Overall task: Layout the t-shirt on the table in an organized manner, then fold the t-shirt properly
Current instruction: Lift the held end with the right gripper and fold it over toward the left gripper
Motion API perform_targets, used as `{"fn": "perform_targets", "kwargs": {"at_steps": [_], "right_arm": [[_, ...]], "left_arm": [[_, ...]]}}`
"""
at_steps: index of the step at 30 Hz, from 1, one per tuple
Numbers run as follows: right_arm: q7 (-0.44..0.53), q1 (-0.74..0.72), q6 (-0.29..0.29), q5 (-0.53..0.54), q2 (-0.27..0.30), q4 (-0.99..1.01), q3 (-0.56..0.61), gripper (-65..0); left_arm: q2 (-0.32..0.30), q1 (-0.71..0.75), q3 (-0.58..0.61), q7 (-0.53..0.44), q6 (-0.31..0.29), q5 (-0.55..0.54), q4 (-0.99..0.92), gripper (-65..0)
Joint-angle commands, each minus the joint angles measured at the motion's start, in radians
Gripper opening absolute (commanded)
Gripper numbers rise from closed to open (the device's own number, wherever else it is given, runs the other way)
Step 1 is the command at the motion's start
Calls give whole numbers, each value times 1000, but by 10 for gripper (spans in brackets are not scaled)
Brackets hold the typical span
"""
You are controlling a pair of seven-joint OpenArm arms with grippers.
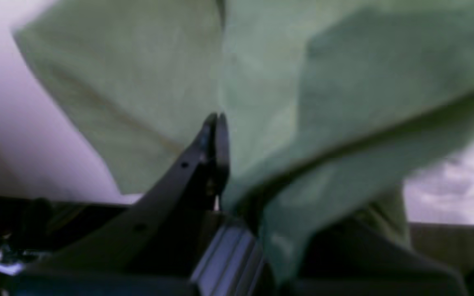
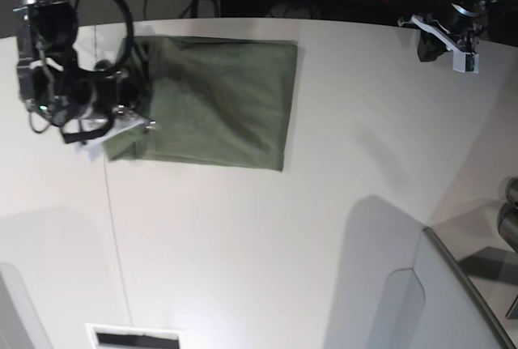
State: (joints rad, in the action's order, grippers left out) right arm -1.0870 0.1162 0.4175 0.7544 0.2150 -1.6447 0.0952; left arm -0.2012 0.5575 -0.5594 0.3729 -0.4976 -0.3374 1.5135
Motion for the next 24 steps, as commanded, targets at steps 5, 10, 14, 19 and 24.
{"fn": "perform_targets", "kwargs": {"at_steps": [5,10,14,19,24], "right_arm": [[9,-94,172,20,7,-21,199,-647],[5,-148,281,20,-19,-15,305,-647],[3,-201,281,20,-27,-15,404,-647],[-42,-244,281,24,-42,-15,466,-645],[-38,-246,281,21,-48,-15,466,-645]], "left_arm": [[-13,8,-6,-21,1,-7,12,-650],[-13,8,-6,-21,1,-7,12,-650],[-13,8,-6,-21,1,-7,12,-650],[-13,-6,58,-27,4,48,12,-650],[27,-119,161,-27,3,94,-11,-650]]}}
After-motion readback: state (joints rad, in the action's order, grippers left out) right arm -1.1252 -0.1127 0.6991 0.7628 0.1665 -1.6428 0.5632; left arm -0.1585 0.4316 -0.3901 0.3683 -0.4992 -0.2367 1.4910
